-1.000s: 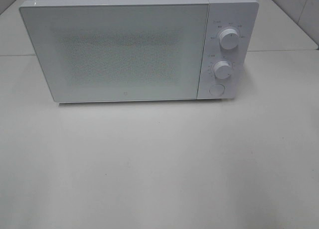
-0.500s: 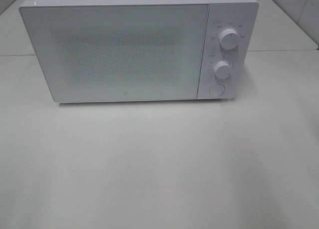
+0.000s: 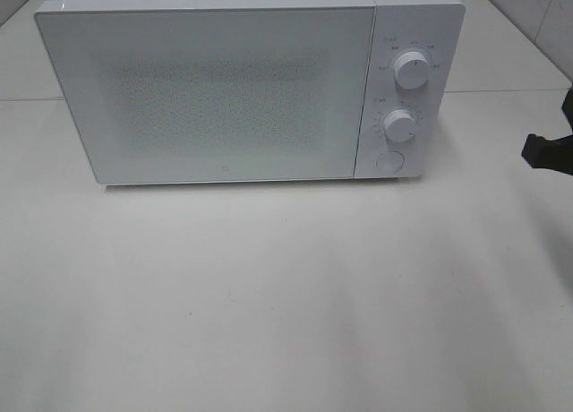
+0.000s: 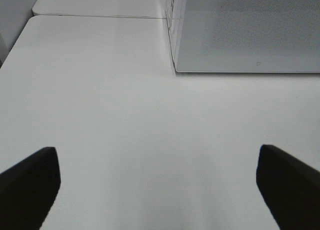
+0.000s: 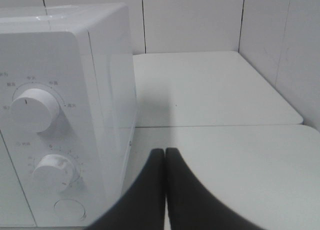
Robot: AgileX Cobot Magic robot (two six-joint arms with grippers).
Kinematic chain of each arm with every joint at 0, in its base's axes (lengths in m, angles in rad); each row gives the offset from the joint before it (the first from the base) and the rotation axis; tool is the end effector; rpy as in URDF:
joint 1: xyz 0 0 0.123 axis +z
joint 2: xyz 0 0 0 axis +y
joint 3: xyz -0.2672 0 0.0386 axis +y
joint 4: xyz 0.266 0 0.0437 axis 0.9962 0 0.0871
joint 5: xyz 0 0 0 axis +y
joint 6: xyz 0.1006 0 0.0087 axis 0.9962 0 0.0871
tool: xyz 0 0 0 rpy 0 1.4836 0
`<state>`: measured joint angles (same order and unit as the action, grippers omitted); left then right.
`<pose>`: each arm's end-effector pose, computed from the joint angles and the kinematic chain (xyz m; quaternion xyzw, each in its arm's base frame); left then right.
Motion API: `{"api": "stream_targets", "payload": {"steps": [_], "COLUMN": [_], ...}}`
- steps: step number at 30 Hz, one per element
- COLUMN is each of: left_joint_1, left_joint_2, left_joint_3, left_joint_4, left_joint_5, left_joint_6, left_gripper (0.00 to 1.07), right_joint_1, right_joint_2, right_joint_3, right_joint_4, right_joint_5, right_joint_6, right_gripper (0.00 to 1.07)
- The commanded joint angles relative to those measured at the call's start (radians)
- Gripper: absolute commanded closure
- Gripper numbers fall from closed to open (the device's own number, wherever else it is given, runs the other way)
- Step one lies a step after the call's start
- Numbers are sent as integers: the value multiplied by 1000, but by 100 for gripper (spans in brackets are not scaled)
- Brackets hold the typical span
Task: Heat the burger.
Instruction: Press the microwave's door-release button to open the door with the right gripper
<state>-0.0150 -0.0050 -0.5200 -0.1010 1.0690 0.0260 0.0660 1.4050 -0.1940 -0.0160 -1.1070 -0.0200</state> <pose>0.0311 -0.0094 0.2871 0.0202 0.8475 -0.0475 0.5282 0.2289 0.0166 0.1575 -0.0382 0.7120 0.0187 0.7009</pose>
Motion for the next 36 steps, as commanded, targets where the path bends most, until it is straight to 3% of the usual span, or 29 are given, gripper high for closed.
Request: {"api": "stream_targets", "payload": {"steps": [1, 3, 4, 6, 8, 15, 23, 31, 36], "left_joint_1": [4, 4, 4, 4, 4, 4, 4, 4, 4], "left_joint_2": [-5, -5, -5, -5, -5, -5, -5, -5, -5], "left_joint_3": [3, 3, 3, 3, 3, 3, 3, 3, 3], "left_joint_4": [1, 1, 1, 1, 1, 1, 1, 1, 1], "left_joint_5": [3, 3, 3, 3, 3, 3, 3, 3, 3], "left_joint_6": [-2, -2, -2, -2, -2, -2, -2, -2, -2], "left_gripper": [6, 6, 6, 6, 6, 6, 6, 6, 6], "right_joint_1": [22, 69, 137, 163, 262, 358, 402, 402, 402], "right_joint_2": [55, 95, 144, 162, 232, 281, 289, 292, 292], "right_joint_3": [1, 1, 1, 1, 0, 0, 0, -8, -94], "right_joint_4": [-4, 27, 82, 108, 203, 252, 283, 275, 278], "right_joint_5": [-76, -101, -126, -137, -194, -217, -216, -209, -27], "right_joint_6": [20, 20, 11, 11, 20, 180, 460, 501, 736], "right_gripper": [107, 107, 107, 107, 107, 107, 107, 106, 107]}}
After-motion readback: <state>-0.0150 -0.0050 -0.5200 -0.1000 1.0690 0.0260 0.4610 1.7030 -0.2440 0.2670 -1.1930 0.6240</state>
